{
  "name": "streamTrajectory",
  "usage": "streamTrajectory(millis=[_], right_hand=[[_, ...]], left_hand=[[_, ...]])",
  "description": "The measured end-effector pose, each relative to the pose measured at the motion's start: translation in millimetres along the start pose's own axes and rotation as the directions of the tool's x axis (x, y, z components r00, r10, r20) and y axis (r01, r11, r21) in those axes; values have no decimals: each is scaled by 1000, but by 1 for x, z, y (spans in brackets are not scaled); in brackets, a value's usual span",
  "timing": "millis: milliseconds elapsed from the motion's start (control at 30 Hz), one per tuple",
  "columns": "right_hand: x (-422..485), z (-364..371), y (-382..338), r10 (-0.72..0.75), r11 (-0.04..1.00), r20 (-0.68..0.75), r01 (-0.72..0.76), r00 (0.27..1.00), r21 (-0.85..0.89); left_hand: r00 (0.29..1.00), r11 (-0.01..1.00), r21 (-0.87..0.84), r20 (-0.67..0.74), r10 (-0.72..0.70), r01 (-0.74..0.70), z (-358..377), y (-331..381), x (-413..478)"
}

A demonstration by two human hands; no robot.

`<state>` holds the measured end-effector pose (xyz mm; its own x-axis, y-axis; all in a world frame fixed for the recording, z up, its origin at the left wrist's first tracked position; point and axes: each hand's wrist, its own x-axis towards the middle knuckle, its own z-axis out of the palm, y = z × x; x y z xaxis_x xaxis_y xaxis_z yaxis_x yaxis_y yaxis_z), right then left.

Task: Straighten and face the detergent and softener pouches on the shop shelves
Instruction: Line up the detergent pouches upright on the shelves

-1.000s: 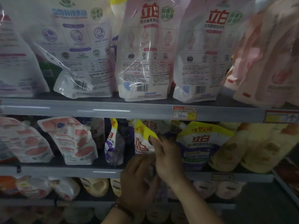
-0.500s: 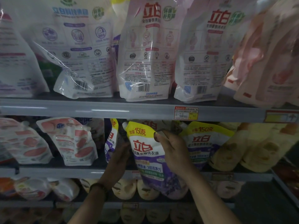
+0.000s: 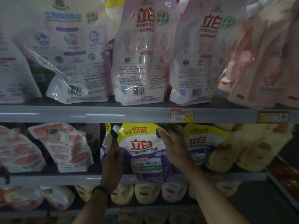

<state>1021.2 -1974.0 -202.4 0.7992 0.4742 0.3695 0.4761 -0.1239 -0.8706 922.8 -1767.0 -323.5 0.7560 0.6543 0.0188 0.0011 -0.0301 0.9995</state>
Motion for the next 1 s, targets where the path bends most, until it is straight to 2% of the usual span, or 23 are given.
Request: streamTrajectory(millis=[67, 233, 433, 533, 700, 867, 1000], right_hand=[[5, -1, 4, 20, 999, -5, -20, 1000, -31], [13, -3, 5, 59, 994, -56, -63, 997, -88], [19, -4, 12, 120, 989, -136, -131, 983, -75], [19, -3, 12, 195, 978, -171, -205, 966, -40], [24, -4, 18, 271, 957, -152, -283, 950, -62], [26, -7, 23, 245, 936, -72, -256, 967, -243], [28, -9, 23, 242, 919, -46, -244, 969, -308]], left_hand=[[999, 999, 32, -43, 32, -31, 3, 1, 0], [993, 999, 51, -115, -6, 12, 14, 17, -2], [982, 985, 148, -151, 112, -90, 22, 28, -4], [981, 986, 140, -159, 112, -90, 26, 31, -4], [986, 985, 157, -144, 89, -66, 26, 23, 2], [987, 990, 129, -146, 72, -54, 28, 11, 1], [989, 989, 123, -116, 90, -76, 28, 12, 1]])
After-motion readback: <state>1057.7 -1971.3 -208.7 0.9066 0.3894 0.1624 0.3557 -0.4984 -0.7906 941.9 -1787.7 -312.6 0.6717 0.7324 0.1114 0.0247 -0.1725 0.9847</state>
